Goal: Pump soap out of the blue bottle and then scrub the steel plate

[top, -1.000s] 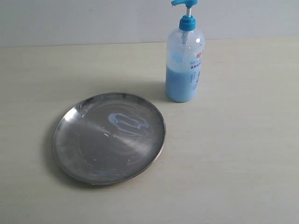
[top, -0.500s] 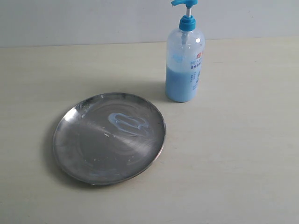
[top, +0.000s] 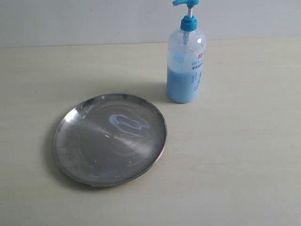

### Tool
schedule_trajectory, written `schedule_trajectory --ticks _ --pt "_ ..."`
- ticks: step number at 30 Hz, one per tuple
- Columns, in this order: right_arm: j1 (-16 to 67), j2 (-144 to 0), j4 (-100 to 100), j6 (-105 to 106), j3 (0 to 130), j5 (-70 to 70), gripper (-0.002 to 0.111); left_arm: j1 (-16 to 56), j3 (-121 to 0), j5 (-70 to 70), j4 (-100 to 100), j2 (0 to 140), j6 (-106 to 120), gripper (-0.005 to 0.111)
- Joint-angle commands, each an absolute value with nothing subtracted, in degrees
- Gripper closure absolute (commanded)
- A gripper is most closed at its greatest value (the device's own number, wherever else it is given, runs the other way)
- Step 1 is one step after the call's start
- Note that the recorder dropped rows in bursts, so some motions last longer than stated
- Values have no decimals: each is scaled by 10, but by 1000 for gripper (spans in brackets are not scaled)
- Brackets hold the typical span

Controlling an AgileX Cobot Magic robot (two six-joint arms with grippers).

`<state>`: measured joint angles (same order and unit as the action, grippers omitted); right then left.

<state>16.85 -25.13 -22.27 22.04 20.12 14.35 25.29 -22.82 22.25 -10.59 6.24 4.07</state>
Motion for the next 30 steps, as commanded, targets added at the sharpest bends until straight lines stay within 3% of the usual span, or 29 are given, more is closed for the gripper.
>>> schedule_trajectory --ticks 1,9,14,22,30 --pt "167 -249 -223 225 198 137 108 251 -227 213 -106 59 42 107" --pt "167 -249 -223 225 198 137 108 249 -164 159 -81 47 40 107" --pt "167 -249 -223 225 198 137 108 198 -99 68 -76 13 34 107" --pt "167 -249 -223 225 198 137 108 108 -28 49 -76 0 17 107" --pt "167 -249 -223 225 198 137 108 92 0 54 -24 0 -52 107"
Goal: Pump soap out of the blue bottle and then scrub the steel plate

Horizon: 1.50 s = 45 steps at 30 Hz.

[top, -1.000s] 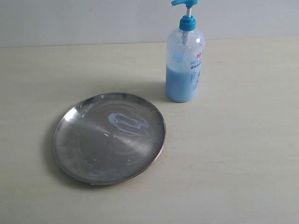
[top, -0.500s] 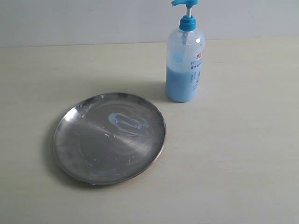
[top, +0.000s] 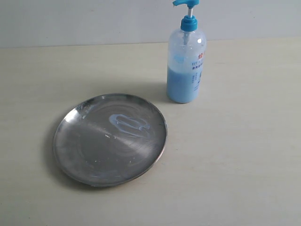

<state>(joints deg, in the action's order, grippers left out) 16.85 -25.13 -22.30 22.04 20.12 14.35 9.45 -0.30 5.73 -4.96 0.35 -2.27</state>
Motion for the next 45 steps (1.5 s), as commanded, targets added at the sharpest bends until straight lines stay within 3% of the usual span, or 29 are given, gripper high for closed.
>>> schedule_trajectory --ticks 1,26,45 --pt "167 -249 -223 225 198 137 108 92 0 57 -22 0 -52 107" --pt "167 -249 -223 225 198 136 108 92 0 179 -6 0 -91 107" --pt "167 -249 -224 225 198 136 108 92 0 187 27 0 -90 107"
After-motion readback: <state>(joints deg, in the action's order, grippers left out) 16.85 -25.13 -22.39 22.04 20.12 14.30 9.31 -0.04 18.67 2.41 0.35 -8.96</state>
